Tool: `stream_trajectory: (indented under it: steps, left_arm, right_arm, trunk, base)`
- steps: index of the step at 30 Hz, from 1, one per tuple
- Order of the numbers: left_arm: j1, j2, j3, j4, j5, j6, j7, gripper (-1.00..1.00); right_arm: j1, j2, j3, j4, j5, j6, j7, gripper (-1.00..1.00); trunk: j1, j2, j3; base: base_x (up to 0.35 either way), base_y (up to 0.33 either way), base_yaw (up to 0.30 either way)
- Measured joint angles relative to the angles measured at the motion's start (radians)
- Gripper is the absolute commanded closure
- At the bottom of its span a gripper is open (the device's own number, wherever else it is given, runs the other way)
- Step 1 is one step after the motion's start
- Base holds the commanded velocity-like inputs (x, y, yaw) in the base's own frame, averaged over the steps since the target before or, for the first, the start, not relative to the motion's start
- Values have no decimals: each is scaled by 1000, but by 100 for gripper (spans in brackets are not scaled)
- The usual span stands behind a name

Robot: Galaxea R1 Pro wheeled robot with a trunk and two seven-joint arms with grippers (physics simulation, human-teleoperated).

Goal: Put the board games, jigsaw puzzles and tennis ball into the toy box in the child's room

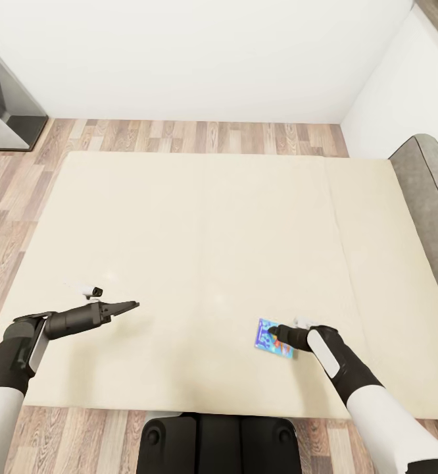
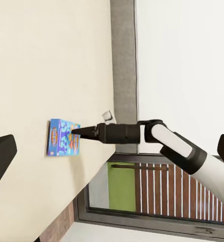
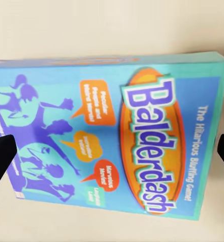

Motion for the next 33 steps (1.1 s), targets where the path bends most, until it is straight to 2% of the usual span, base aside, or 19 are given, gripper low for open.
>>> stream_trajectory:
  steps: [23,33]
  left_arm:
    - [0,0,0,0,0,0,0,-100]
    - [0,0,1,0,1,-1,0,-100]
  right_arm:
    - [0,-5,-3,-21,0,-15,-1,-100]
    - [0,-3,-2,-21,3,-78,-1,-100]
  trunk:
    - [0,0,0]
    - [0,0,0]
  base:
    - [0,0,0]
    - [0,0,0]
